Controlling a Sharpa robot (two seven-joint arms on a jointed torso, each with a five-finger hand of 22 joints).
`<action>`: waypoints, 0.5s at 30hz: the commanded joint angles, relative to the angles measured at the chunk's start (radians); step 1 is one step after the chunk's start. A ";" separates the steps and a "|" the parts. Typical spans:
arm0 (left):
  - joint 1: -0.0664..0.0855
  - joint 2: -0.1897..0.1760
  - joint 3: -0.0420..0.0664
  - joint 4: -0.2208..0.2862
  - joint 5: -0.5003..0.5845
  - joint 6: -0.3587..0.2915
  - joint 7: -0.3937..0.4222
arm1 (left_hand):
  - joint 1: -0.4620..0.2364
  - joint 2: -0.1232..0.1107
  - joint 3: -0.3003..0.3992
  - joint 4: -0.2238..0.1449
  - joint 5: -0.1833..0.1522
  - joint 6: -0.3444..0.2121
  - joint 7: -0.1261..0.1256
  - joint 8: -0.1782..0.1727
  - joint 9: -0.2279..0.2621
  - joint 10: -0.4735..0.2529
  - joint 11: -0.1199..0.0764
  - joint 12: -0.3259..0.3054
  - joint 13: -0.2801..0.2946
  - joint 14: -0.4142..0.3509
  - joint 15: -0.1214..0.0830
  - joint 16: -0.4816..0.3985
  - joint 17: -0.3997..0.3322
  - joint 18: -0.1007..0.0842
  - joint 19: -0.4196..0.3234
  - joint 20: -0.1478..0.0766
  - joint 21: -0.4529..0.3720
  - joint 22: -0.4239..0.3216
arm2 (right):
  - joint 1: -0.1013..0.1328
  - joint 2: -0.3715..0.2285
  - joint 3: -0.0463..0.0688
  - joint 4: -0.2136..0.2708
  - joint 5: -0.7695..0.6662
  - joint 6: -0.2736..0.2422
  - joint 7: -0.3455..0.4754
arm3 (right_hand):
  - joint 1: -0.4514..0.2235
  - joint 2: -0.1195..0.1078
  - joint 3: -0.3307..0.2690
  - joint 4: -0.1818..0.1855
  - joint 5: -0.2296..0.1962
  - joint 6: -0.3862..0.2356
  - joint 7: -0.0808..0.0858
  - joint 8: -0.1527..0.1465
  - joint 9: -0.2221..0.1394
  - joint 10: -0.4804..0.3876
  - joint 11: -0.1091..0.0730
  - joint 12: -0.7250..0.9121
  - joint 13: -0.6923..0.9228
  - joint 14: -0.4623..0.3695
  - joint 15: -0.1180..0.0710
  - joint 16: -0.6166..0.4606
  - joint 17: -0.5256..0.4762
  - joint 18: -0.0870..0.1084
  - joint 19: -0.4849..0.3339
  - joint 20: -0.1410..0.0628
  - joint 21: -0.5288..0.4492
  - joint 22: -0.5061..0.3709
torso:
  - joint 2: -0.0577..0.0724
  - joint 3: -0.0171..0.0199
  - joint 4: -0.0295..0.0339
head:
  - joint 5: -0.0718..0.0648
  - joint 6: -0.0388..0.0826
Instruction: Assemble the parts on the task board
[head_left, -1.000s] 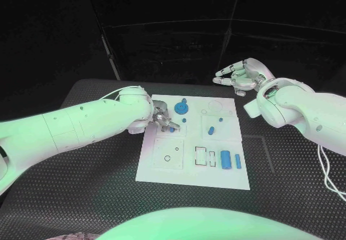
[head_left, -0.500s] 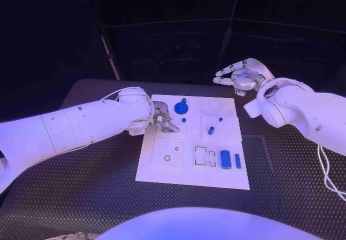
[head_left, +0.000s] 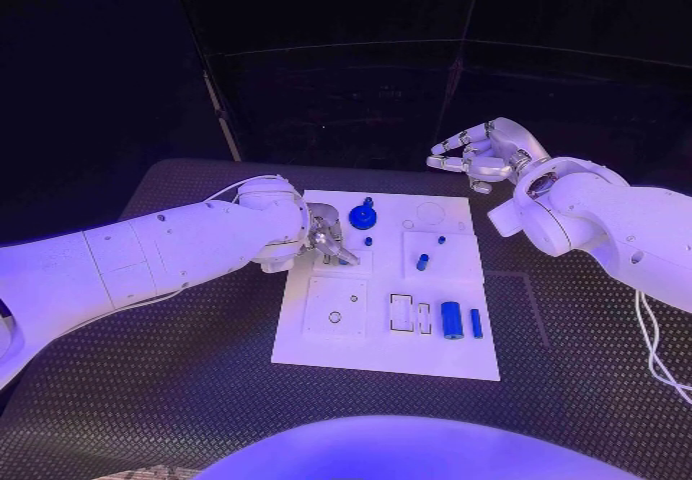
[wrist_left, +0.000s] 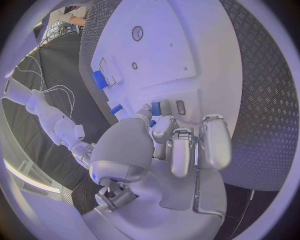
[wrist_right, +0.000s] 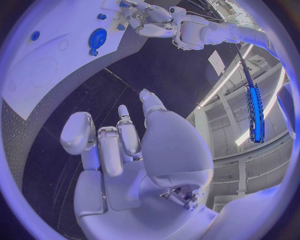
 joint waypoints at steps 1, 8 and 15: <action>0.001 0.002 0.001 0.002 0.010 -0.025 0.003 | 0.065 0.024 0.044 -0.045 -0.001 -0.007 0.004 -0.013 -0.010 -0.009 -0.001 -0.009 -0.004 0.104 0.003 0.003 0.263 0.008 0.000 0.006 -0.006 0.063 | 0.002 0.001 0.001 0.000 -0.002 0.007 0.005 | -0.007 0.000 -0.006 0.000 -0.002 -0.005 -0.002 0.006 -0.001 -0.004 -0.004 -0.001 0.000 0.075 -0.008 -0.004 0.119 -0.001 0.001 -0.005 -0.006 -0.001 | 0.001 -0.0001 -0.0002 | -0.002 -0.001; 0.000 0.004 0.001 0.002 0.011 -0.025 0.003 | 0.111 0.021 0.160 -0.105 -0.002 -0.006 0.014 -0.035 -0.028 -0.017 0.009 -0.020 -0.015 0.104 0.009 0.003 0.263 0.008 -0.001 0.007 -0.010 0.064 | 0.001 0.002 0.001 -0.002 -0.002 0.008 0.006 | -0.007 0.000 -0.006 0.000 -0.002 -0.005 -0.002 0.006 -0.001 -0.004 -0.004 -0.001 0.000 0.075 -0.008 -0.004 0.119 -0.001 0.001 -0.005 -0.006 -0.001 | 0.000 -0.0002 0.0000 | -0.001 -0.002; 0.000 0.005 0.001 0.002 0.027 -0.023 0.004 | 0.062 -0.012 0.284 -0.123 -0.002 -0.003 0.019 -0.039 -0.029 -0.021 0.013 -0.026 -0.022 0.104 0.012 0.003 0.263 0.009 -0.002 0.013 -0.015 0.065 | 0.001 0.002 0.001 -0.003 -0.002 0.011 0.005 | -0.007 0.000 -0.006 0.000 -0.002 -0.005 -0.002 0.006 -0.001 -0.004 -0.004 -0.001 0.000 0.075 -0.008 -0.004 0.119 -0.001 0.001 -0.005 -0.006 -0.001 | 0.000 -0.0004 0.0001 | -0.002 -0.002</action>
